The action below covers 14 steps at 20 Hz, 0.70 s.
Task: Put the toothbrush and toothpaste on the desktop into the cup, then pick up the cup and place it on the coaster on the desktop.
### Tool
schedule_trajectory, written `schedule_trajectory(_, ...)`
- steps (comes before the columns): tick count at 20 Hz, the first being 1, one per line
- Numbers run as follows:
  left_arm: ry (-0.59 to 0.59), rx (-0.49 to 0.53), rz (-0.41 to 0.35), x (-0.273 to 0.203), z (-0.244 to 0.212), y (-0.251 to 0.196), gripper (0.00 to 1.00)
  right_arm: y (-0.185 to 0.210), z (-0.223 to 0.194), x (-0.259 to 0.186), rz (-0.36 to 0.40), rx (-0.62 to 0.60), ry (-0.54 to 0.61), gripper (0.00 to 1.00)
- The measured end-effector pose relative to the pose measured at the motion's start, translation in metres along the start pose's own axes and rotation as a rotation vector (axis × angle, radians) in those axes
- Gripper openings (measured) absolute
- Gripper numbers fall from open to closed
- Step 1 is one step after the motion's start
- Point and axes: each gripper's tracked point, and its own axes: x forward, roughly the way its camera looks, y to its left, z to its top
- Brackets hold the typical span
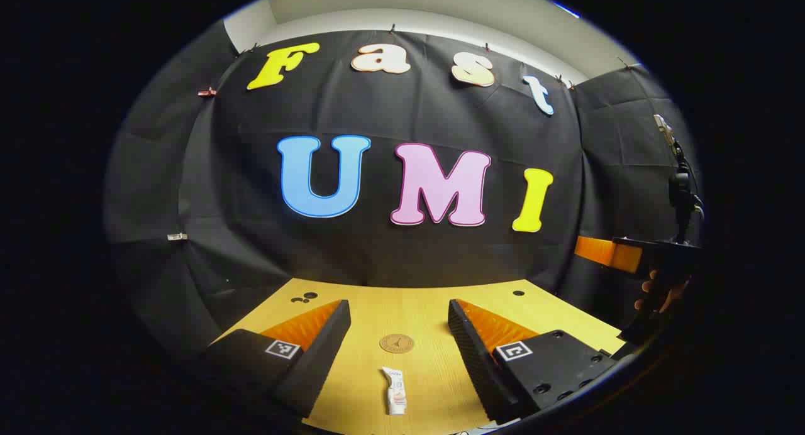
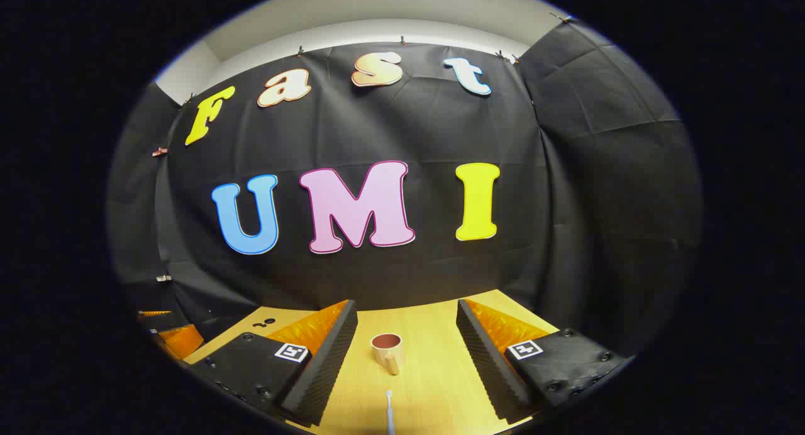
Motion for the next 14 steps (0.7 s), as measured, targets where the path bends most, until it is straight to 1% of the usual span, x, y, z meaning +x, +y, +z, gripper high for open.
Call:
schedule_trajectory(4,0.036,-0.005,0.016,0.010,-0.012,-0.003,0.97,0.001,-0.009,0.012,0.029,0.001,0.028,0.98)
schedule_trajectory(6,0.055,-0.004,0.001,0.015,-0.019,-0.008,0.97,0.001,-0.011,0.018,0.038,-0.004,0.037,0.98)
schedule_trajectory(9,0.084,0.004,0.005,0.025,-0.030,-0.009,0.97,0.000,-0.017,0.027,0.060,0.018,0.060,0.98)
schedule_trajectory(11,0.107,0.004,0.010,0.033,-0.039,-0.010,0.97,-0.003,-0.018,0.034,0.073,0.003,0.063,0.98)
schedule_trajectory(14,0.166,0.013,0.025,0.046,-0.065,-0.005,0.97,-0.002,-0.026,0.046,0.104,-0.016,0.076,0.98)
